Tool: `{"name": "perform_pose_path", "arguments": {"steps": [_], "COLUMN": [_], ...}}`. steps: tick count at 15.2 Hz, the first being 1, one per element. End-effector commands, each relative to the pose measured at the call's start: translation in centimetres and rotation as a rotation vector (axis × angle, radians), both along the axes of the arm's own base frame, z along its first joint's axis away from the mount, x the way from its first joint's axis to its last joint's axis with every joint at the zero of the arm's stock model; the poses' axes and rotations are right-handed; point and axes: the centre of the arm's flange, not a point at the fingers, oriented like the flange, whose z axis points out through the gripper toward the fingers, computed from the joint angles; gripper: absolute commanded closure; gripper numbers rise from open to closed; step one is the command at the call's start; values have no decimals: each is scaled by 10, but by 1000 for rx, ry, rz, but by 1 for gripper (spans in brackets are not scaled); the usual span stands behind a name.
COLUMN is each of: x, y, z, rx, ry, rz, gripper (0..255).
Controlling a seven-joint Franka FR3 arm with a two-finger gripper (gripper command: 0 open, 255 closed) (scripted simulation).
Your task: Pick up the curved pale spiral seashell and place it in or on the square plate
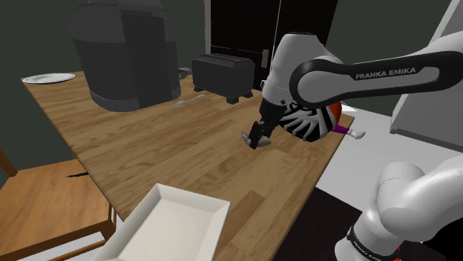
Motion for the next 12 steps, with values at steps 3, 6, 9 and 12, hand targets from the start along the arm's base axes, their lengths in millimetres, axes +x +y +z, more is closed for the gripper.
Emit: {"name": "perform_pose_path", "arguments": {"steps": [3,6,9,12], "x": [0,0,0,0], "y": [0,0,0,0], "z": [0,0,0,0], "rx": [0,0,0,0], "ry": [0,0,0,0], "rz": [0,0,0,0], "gripper": [255,255,255,255]}}
